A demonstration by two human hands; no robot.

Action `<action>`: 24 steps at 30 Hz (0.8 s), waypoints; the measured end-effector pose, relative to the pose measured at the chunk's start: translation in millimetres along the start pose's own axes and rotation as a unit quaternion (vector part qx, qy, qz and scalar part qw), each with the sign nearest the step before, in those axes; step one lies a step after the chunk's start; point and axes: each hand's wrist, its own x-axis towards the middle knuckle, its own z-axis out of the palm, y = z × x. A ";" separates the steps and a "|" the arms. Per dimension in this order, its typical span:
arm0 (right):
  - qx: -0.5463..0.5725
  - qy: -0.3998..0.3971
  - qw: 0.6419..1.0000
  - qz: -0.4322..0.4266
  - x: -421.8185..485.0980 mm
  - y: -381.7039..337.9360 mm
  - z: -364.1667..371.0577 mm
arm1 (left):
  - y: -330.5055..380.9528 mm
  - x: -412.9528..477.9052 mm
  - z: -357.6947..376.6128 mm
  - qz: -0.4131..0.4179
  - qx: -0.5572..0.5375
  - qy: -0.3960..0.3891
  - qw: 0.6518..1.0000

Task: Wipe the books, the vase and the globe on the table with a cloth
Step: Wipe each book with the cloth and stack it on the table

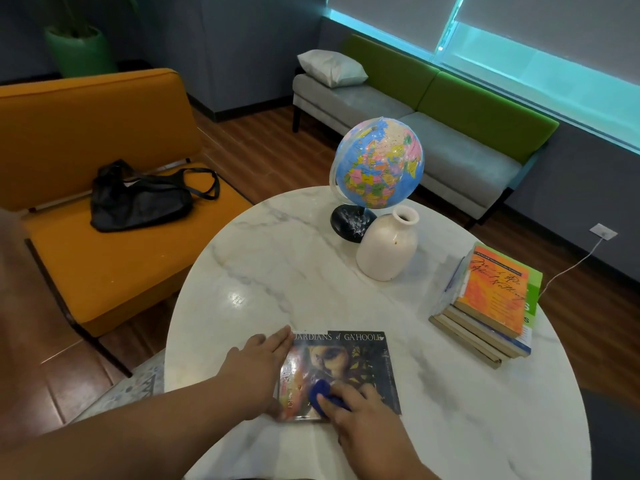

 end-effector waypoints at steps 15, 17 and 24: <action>-0.010 0.027 0.998 -0.054 0.3 -15.0 2.3 | 0.6 -0.1 -0.7 -0.003 0.016 -0.007 1.000; -0.022 0.035 0.998 -0.042 7.7 -12.5 2.9 | 1.2 0.5 -0.9 -0.001 0.016 -0.005 1.000; -0.035 0.036 0.997 -0.053 3.9 10.6 10.4 | -0.4 0.0 0.8 0.001 0.013 -0.001 1.000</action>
